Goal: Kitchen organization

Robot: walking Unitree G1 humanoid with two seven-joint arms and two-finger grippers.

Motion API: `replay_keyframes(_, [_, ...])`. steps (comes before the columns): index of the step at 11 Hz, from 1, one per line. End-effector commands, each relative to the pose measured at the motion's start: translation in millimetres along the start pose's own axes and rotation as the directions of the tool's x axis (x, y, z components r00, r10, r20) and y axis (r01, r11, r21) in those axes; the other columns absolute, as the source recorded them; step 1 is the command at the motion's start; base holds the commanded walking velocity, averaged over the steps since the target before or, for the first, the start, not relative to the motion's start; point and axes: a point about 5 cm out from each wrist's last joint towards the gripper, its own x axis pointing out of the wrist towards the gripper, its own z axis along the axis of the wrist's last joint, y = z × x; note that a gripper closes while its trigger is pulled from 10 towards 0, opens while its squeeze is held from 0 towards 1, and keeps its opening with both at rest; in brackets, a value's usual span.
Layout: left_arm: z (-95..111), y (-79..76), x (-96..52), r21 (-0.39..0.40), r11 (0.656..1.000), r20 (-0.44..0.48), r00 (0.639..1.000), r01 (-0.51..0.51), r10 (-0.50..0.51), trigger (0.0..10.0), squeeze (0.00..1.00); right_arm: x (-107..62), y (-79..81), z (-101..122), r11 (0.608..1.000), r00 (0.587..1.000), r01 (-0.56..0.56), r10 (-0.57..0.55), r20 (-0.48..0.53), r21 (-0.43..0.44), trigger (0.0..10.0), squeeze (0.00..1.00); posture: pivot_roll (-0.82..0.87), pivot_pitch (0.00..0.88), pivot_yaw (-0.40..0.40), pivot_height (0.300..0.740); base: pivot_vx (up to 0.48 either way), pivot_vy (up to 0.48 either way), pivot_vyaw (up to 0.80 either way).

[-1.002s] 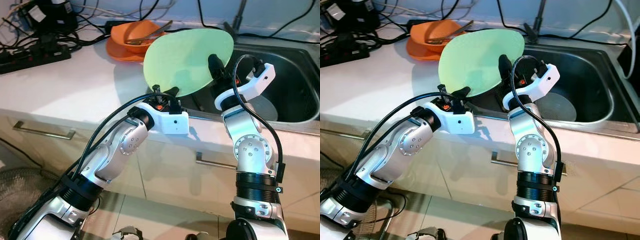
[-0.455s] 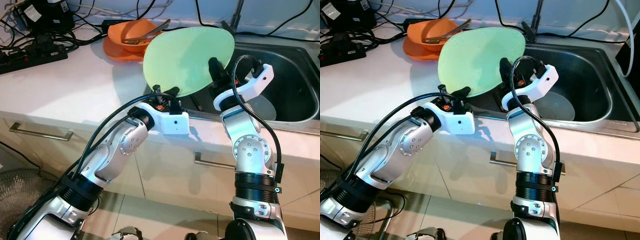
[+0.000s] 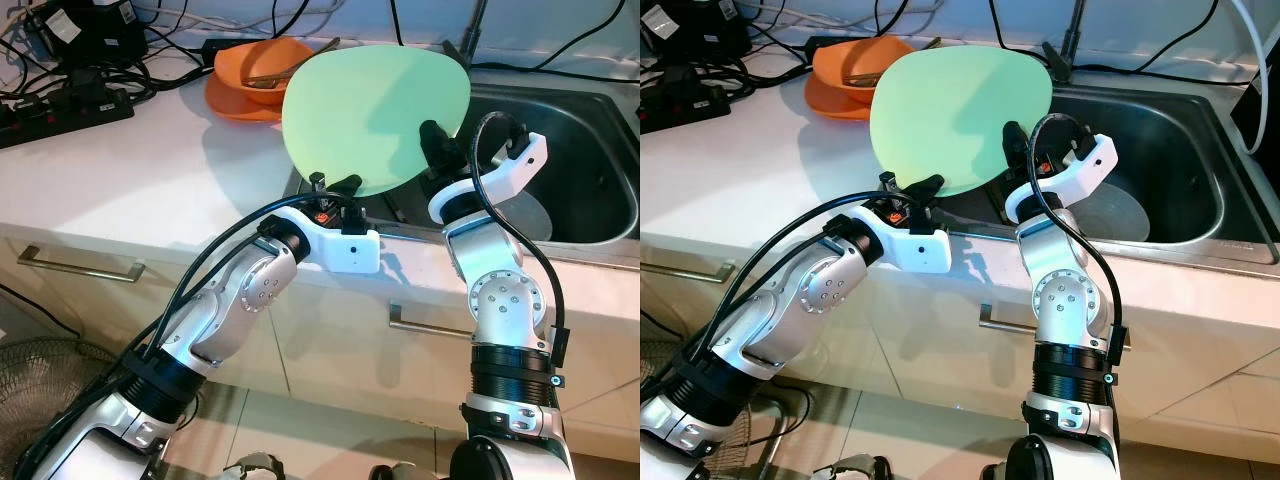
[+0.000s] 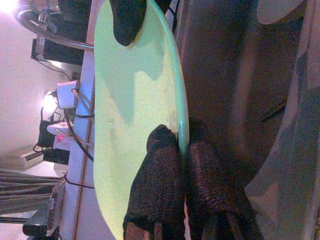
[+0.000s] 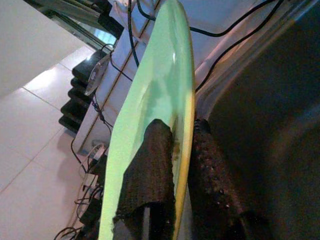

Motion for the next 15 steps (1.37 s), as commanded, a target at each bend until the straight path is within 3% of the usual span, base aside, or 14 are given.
replay_keyframes(1, [-0.6, 15.8, -0.3, -0.019, 0.998, 0.004, 0.998, -0.068, 0.068, 10.0, 1.0, 2.4, 7.1, -4.2, 0.999, 0.999, -0.043, 0.044, -0.025, 0.024, 0.0, 0.0, 0.04, 0.088, 0.028, 0.74, 0.0, 0.0, 0.0])
replay_keyframes(6, [2.0, 15.0, -0.4, -0.055, 0.996, 0.016, 0.997, -0.075, 0.076, 10.0, 1.0, 5.6, -3.3, 10.4, 0.996, 0.999, 0.023, -0.026, 0.037, 0.086, 0.0, 0.0, 0.04, 0.087, 0.028, 0.74, 0.0, 0.0, 0.0])
replay_keyframes(9, [4.9, 14.0, -0.5, -0.076, 0.994, 0.029, 0.996, -0.082, 0.085, 10.0, 1.0, 13.5, -18.6, 49.7, 0.992, 0.975, 0.085, -0.102, 0.196, 0.093, 0.0, 0.0, 0.05, 0.085, 0.028, 0.74, 0.0, 0.0, 0.0])
replay_keyframes(10, [4.6, 11.9, -0.1, -0.093, 0.993, 0.022, 0.997, -0.076, 0.079, 10.0, 0.0, 15.8, -26.2, 63.3, 0.989, 0.959, 0.119, -0.138, 0.247, 0.089, 0.0, 0.0, 0.05, 0.087, 0.025, 0.74, 0.0, 0.0, 0.0])
replay_keyframes(11, [3.2, 9.6, -1.4, -0.118, 0.99, 0.009, 0.997, -0.073, 0.075, 10.0, 0.0, 17.6, -32.5, 71.4, 0.986, 0.947, 0.155, -0.165, 0.276, 0.056, 0.0, 0.0, 0.05, 0.086, 0.026, 0.74, 0.0, 0.0, 0.0])
replay_keyframes(12, [0.2, 7.3, -3.1, -0.193, 0.977, -0.02, 0.996, -0.089, 0.087, 10.0, 0.0, 22.0, -39.3, 77.6, 0.977, 0.933, 0.211, -0.192, 0.304, -0.028, 9.4, 0.0, 0.05, 0.085, 0.027, 0.74, 0.0, 0.0, 0.0])
replay_keyframes(13, [-3.4, 1.3, -4.0, -0.419, 0.899, -0.065, 0.992, -0.127, 0.11, 10.0, 0.0, 28.3, -43.9, 80.1, 0.961, 0.93, 0.242, -0.192, 0.312, -0.131, 10.0, 0.0, 0.07, 0.081, 0.026, 0.74, 0.0, 0.0, 0.0])
replay_keyframes(14, [-8.7, -16.9, -7.8, -0.707, 0.689, -0.12, 0.988, -0.156, 0.1, 10.0, 0.0, 36.6, -48.6, 80.3, 0.922, 0.933, 0.273, -0.184, 0.309, -0.273, 10.0, 0.0, 0.07, 0.08, 0.024, 0.74, 0.0, 0.0, 0.0])
replay_keyframes(15, [-13.9, -25.3, -11.6, -0.805, 0.56, -0.178, 0.981, -0.193, 0.082, 10.0, 0.0, 42.1, -50.3, 80.5, 0.883, 0.933, 0.297, -0.189, 0.305, -0.362, 10.0, 0.0, 0.07, 0.078, 0.023, 0.74, 0.0, 0.0, 0.0])
